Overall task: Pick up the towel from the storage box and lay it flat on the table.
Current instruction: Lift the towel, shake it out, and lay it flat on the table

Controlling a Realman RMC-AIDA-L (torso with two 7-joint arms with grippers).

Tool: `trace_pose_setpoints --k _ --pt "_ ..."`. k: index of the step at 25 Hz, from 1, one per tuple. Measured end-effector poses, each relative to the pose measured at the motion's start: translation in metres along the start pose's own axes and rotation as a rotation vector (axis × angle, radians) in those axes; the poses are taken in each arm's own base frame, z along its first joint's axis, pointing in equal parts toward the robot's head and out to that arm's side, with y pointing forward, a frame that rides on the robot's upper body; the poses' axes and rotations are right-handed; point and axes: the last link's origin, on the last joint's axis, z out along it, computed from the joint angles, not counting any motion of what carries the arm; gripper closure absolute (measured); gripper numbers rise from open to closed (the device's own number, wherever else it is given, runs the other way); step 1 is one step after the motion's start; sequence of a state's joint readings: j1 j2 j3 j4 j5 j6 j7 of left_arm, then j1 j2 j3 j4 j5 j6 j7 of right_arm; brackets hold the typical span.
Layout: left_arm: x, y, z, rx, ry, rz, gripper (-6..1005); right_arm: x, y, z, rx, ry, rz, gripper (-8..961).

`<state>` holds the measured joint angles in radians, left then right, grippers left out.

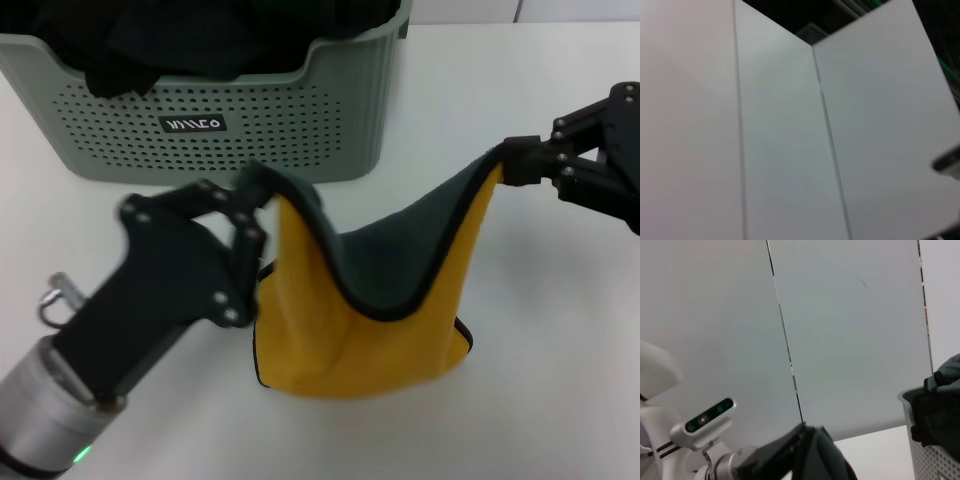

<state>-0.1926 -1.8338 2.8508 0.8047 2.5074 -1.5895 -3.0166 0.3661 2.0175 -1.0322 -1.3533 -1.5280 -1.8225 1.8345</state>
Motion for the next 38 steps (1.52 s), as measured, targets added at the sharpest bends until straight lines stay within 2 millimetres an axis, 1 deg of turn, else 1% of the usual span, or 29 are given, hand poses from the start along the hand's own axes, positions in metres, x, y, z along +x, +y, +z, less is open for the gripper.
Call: trace_pose_setpoints --k 2,4,8,10,14,17,23,27,34,38 --pt "-0.005 0.000 0.004 -0.054 -0.034 0.010 976 0.000 0.000 -0.001 0.003 -0.002 0.002 927" --pt "-0.006 -0.001 0.004 -0.053 -0.046 0.012 975 0.000 -0.001 -0.001 0.004 -0.003 0.003 927" --pt "0.000 -0.005 -0.003 0.069 -0.008 -0.006 975 0.001 -0.001 0.000 -0.001 -0.005 0.009 926" --pt "0.003 -0.005 -0.003 0.074 0.013 -0.006 975 0.001 -0.002 0.001 -0.005 -0.006 0.011 926" --pt "0.002 -0.003 -0.003 -0.007 0.012 0.014 975 0.000 -0.002 0.002 -0.006 -0.005 0.010 926" --pt "0.003 -0.004 -0.003 -0.014 0.016 0.018 974 0.000 -0.002 0.002 -0.008 -0.004 0.008 925" --pt "0.000 -0.006 0.008 -0.108 0.006 0.037 974 0.001 -0.003 0.002 -0.005 -0.012 0.019 925" --pt "0.004 -0.016 0.010 -0.007 0.021 0.020 974 0.001 -0.004 0.002 -0.004 -0.016 0.019 924" --pt "0.012 -0.017 0.006 0.114 0.038 -0.030 973 0.000 -0.005 0.005 -0.013 -0.012 0.015 923" --pt "0.014 -0.024 0.005 0.188 0.040 -0.040 973 0.000 -0.005 0.005 -0.014 -0.013 0.010 923"
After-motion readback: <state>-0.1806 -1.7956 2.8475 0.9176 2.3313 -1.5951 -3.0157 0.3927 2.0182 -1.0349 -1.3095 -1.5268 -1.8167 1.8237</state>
